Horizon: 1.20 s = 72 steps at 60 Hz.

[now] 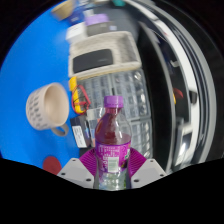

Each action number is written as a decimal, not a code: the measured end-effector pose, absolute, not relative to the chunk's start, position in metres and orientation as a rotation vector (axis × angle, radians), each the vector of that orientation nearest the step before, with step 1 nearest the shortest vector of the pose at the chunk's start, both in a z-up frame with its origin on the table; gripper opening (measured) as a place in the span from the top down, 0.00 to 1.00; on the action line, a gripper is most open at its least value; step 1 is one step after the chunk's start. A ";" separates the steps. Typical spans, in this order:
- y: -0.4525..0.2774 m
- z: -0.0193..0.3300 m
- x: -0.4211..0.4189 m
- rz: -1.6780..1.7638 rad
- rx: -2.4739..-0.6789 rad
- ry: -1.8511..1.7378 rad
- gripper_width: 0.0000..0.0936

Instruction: Pour water

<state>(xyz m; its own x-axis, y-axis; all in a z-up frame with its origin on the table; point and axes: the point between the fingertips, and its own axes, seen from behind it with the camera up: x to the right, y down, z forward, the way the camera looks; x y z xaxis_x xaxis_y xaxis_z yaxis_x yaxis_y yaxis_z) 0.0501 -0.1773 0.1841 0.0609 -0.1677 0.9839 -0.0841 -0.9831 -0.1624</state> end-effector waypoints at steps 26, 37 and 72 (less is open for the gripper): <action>-0.211 0.185 0.040 -1.176 -1.436 1.150 0.60; -0.213 0.139 0.044 -1.090 -1.391 1.215 0.60; -0.234 0.109 0.027 -1.121 -1.377 1.295 0.07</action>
